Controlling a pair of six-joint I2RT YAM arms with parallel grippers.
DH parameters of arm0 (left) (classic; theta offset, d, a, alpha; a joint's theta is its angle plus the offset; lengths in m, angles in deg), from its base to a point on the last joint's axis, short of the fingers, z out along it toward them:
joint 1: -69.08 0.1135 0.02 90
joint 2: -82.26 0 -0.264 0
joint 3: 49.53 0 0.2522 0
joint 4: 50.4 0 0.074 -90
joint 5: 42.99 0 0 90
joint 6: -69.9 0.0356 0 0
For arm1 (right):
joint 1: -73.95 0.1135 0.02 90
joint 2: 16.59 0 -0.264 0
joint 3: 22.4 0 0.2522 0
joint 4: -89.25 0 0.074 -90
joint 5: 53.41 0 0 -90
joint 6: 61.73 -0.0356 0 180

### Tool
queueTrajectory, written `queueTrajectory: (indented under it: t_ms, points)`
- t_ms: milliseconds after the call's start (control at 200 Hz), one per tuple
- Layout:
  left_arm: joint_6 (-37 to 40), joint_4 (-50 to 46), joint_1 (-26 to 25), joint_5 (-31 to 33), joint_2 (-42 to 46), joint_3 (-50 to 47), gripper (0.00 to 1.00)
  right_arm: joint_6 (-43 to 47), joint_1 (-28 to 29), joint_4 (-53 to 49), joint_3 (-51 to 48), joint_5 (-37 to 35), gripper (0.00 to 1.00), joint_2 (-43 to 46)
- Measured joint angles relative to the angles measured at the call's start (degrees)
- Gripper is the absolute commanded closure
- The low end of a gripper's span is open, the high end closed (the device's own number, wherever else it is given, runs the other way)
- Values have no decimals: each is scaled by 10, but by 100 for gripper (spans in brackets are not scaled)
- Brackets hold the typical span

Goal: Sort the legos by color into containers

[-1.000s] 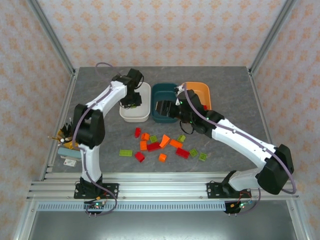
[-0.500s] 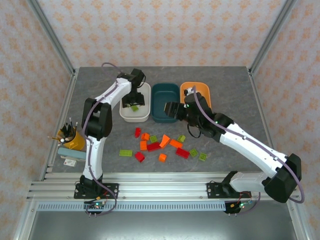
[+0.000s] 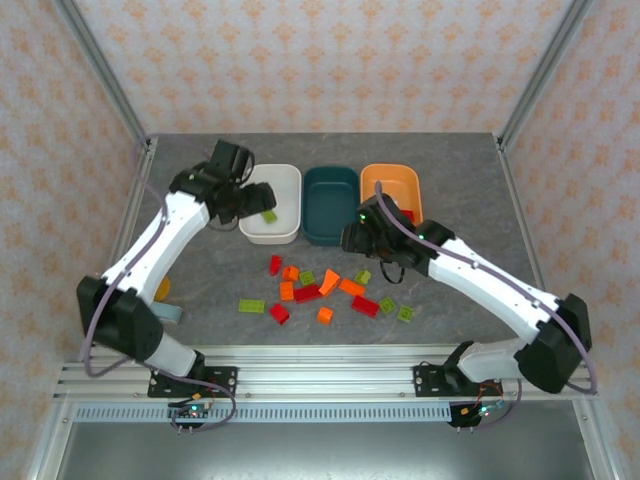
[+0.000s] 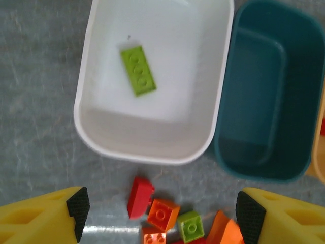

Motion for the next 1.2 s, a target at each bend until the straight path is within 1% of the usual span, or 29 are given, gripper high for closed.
queueTrajectory:
  t_ms: [115,240,400,505,641,806,906,1056,1201]
  points:
    - [-19,17,-30,-3,80,-117,22,-38,9,-26,27,13,39,-67]
    - [-34,30,-62,-13,176,-211,21,-102,39,-32,52,31,43,-130]
    - [-49,45,-79,-32,311,-287,19,-187,61,-28,63,58,46,-200]
    - [-58,43,-79,-42,365,-311,19,-237,62,-16,63,74,48,-235]
    - [-66,40,-79,-48,394,-321,19,-288,70,-3,63,82,51,-263]
    - [-70,36,-79,-52,411,-322,19,-323,82,3,64,91,56,-290]
    - [-71,31,-79,-56,414,-322,19,-341,83,7,64,95,62,-302]
    - [-77,29,-79,-56,417,-322,19,-349,83,10,70,93,75,-315]
    - [-79,30,-79,-57,418,-322,19,-336,83,-17,113,70,77,-317]
